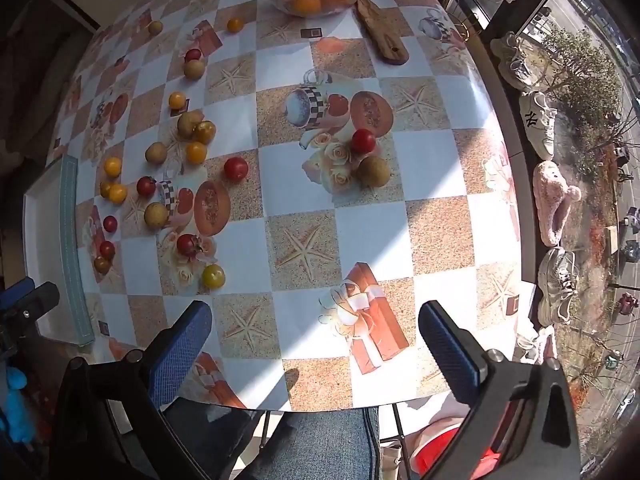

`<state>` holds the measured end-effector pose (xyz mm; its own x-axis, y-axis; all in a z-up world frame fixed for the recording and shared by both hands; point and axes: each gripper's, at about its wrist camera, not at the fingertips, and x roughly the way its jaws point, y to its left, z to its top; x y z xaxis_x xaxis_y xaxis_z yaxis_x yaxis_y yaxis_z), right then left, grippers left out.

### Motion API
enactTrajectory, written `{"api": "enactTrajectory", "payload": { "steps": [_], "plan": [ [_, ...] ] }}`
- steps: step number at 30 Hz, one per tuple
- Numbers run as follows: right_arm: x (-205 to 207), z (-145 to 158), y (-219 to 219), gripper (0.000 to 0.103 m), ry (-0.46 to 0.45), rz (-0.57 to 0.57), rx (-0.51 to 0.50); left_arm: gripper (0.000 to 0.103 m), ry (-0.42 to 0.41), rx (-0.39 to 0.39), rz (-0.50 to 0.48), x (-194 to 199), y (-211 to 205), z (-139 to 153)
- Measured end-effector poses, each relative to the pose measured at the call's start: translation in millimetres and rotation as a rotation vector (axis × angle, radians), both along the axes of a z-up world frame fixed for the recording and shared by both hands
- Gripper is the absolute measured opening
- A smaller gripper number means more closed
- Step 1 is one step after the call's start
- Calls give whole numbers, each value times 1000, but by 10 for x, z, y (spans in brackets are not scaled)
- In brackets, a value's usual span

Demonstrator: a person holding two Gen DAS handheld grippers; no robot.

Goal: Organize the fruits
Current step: 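Move both grippers toward two brown round fruits on the tablecloth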

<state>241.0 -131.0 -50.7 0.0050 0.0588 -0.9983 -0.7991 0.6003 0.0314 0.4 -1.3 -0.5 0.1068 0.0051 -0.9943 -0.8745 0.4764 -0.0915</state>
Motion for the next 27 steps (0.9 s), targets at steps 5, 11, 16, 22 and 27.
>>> {"api": "enactTrajectory", "payload": {
  "steps": [5, 11, 16, 22, 27],
  "plan": [
    [59, -48, -17, 103, 3, 15, -14, 103, 14, -6, 5, 58, 1, -43],
    [105, -67, -11, 103, 21, 23, -24, 103, 25, -9, 3, 115, -9, -84],
    [137, -76, -5, 103, 24, 26, -16, 103, 25, -8, 4, 159, -18, -100],
    [188, -86, 6, 103, 17, 21, -20, 103, 39, -3, -2, 225, -26, -125],
    [242, -116, -29, 103, 25, 14, -17, 103, 45, -4, 4, 260, -5, -164]
  ]
}}
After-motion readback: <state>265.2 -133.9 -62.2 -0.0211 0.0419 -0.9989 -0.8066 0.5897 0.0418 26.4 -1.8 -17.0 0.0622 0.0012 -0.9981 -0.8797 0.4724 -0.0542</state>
